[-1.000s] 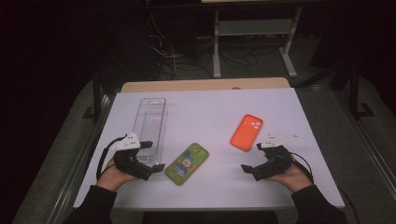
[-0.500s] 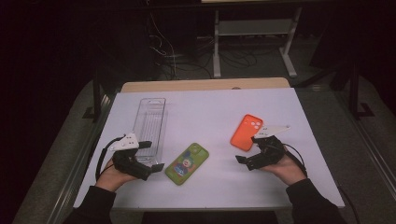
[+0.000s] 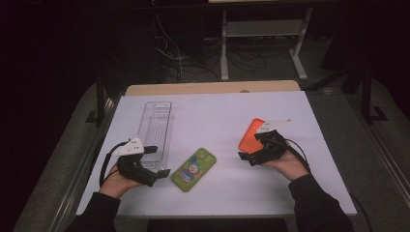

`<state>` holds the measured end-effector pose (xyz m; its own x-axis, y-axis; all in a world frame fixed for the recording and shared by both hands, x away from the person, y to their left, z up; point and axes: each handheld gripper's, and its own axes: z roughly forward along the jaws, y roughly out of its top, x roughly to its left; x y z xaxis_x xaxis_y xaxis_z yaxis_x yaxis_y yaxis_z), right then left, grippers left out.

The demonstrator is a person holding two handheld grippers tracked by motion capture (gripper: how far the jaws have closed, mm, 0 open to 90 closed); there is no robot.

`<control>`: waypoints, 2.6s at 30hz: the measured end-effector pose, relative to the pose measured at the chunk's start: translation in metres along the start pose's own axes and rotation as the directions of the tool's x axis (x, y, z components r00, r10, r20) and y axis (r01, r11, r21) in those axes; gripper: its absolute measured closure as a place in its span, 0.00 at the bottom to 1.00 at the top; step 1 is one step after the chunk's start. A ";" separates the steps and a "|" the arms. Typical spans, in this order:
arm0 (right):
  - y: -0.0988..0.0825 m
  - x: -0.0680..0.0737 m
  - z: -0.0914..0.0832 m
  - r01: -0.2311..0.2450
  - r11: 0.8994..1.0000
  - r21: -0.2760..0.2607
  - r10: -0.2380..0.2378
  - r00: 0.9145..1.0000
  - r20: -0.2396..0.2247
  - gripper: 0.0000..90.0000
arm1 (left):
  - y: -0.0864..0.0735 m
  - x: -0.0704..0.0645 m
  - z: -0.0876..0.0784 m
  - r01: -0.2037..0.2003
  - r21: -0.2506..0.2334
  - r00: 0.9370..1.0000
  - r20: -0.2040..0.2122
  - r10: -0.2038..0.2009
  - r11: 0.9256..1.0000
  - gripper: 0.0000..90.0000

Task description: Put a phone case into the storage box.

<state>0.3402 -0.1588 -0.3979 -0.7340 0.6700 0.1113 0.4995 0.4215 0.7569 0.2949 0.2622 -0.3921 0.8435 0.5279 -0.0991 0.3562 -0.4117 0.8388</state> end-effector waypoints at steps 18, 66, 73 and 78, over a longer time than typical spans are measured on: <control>0.036 -0.014 0.026 -0.028 1.000 -0.002 0.028 0.999 0.032 0.10 | 0.001 0.001 0.000 0.012 -0.011 1.000 0.001 -0.012 1.000 0.00; 0.028 -0.021 0.086 -0.036 0.959 0.281 0.020 0.998 0.060 0.98 | 0.000 0.003 0.000 0.034 -0.016 0.999 -0.003 -0.034 0.999 0.00; 0.026 -0.022 0.081 -0.022 0.956 0.293 0.000 0.997 0.075 0.98 | 0.000 0.003 -0.001 0.042 -0.025 0.999 -0.005 -0.042 0.999 0.00; 0.023 -0.024 0.072 -0.040 0.954 0.296 0.015 0.996 0.088 0.98 | 0.000 0.003 -0.001 0.042 -0.024 0.999 -0.007 -0.042 0.999 0.00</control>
<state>0.4024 -0.1206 -0.4296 -0.6833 0.7271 0.0658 0.6424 0.5560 0.5275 0.2965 0.2646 -0.3917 0.8251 0.5498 -0.1303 0.3813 -0.3715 0.8465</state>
